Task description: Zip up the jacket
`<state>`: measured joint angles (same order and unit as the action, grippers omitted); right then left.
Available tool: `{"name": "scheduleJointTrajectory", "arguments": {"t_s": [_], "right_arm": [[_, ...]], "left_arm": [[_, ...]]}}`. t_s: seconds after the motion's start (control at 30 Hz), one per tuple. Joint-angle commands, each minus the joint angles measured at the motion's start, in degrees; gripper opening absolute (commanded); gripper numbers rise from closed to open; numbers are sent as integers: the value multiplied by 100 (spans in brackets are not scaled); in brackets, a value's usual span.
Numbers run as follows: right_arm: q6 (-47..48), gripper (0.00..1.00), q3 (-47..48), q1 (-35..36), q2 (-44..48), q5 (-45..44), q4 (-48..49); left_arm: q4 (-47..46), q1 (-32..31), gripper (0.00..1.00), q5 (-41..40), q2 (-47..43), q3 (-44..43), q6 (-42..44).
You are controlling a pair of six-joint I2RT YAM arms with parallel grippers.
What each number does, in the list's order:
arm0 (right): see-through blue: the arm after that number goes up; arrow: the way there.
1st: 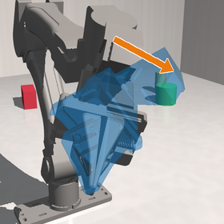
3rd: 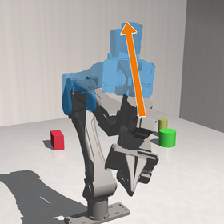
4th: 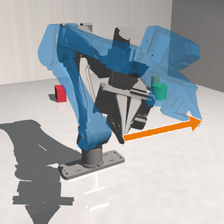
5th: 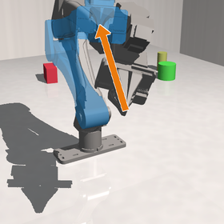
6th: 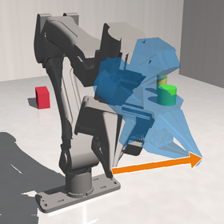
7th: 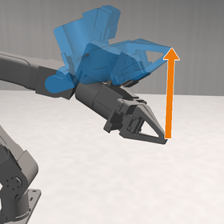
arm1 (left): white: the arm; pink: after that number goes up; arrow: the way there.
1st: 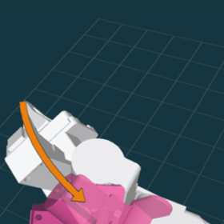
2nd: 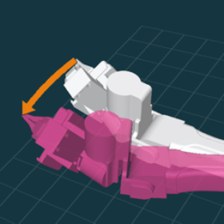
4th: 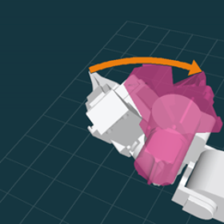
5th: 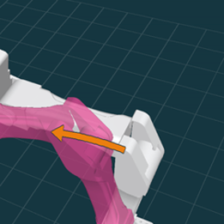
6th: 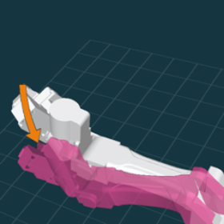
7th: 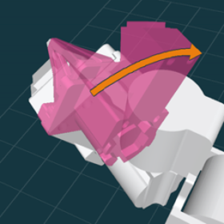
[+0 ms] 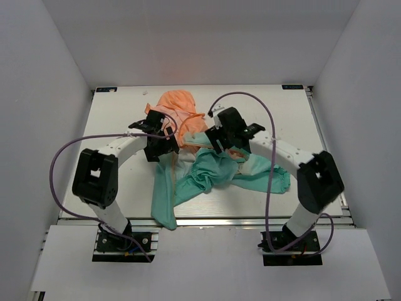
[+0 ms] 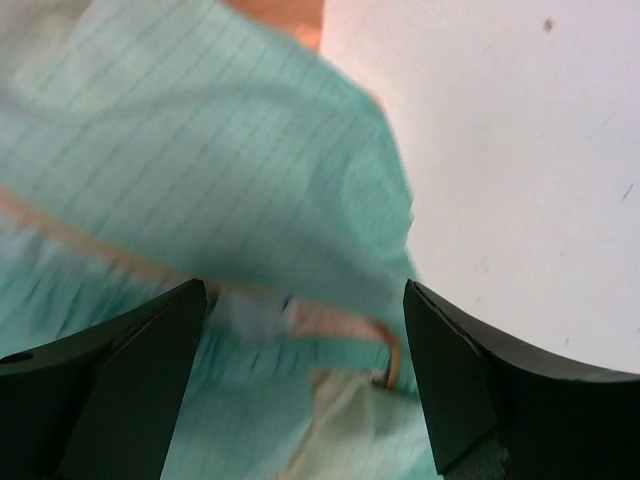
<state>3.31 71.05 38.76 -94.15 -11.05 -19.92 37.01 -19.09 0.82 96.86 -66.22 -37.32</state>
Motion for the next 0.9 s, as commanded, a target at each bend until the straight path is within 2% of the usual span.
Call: {"name": "scheduleJointTrajectory", "arguments": {"t_s": [0.0,0.1,0.13,0.2,0.23,0.4,0.43,0.53,0.6,0.63,0.73,0.77,0.8,0.87], "right_arm": [[443,84,795,-255,-709,-292,-152],[259,69,1470,-649,-1235,66,-205],[223,46,1639,-764,-1368,451,-179],[22,12,2208,-1167,-1727,1266,-222],[-93,0,2438,-1291,-1860,1472,-257],[-1225,0,3932,-2081,-2773,1544,-511],[-1341,0,4500,-2179,-2915,1536,-608],[-1019,0,5137,-2347,-3180,1676,-959],[-518,0,4842,-2338,-2857,2234,-1013],[-28,8,4579,-2338,-2655,2474,-1066],[538,48,2902,-2338,-1645,3064,-970],[730,59,1949,-2330,-1094,3021,-743],[698,59,1513,-2329,-853,2864,-602],[566,69,835,-2303,-466,2618,-461]], "left_arm": [[-72,-7,98,33,166,-286,128],[-124,2,98,-3,316,-295,146],[-116,2,98,-3,429,-313,155],[-72,2,98,-3,553,-444,190],[-45,2,98,-3,614,-497,199],[87,2,98,-529,826,-682,243],[95,2,98,-574,843,-691,252],[148,2,98,-758,878,-726,260],[166,2,98,-846,887,-717,252],[157,11,98,-873,887,-691,252],[113,2,98,-855,922,-665,252],[78,11,98,-864,931,-630,243],[69,11,98,-864,931,-612,234],[52,2,98,-864,940,-542,234]]}}
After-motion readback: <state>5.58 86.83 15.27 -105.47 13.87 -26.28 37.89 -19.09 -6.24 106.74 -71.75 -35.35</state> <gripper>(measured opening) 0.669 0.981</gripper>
